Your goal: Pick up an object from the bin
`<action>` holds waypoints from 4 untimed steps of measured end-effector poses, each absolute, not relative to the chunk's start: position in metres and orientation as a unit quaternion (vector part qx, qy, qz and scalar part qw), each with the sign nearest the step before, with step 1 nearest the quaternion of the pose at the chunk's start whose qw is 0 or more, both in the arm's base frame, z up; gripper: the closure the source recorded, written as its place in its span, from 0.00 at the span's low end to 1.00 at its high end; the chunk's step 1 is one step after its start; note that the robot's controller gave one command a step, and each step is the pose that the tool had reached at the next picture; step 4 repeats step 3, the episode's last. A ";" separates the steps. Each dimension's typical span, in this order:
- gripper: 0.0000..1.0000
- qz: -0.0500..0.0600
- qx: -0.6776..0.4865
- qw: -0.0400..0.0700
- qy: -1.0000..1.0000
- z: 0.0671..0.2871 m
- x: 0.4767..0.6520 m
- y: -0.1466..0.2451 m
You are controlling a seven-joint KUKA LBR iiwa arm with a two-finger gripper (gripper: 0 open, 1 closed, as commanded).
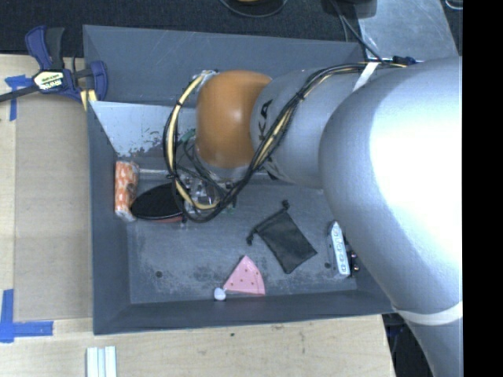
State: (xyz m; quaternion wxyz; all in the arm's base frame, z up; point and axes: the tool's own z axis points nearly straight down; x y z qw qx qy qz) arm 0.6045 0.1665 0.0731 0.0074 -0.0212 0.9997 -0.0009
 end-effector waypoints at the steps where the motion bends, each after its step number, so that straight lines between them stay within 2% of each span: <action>1: 1.00 0.001 0.000 0.010 1.000 0.071 0.608 0.154; 4: 1.00 0.001 -0.005 0.012 1.000 0.071 0.599 0.161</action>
Offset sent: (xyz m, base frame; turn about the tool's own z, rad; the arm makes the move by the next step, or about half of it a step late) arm -0.0026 -0.0075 -0.0031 0.0500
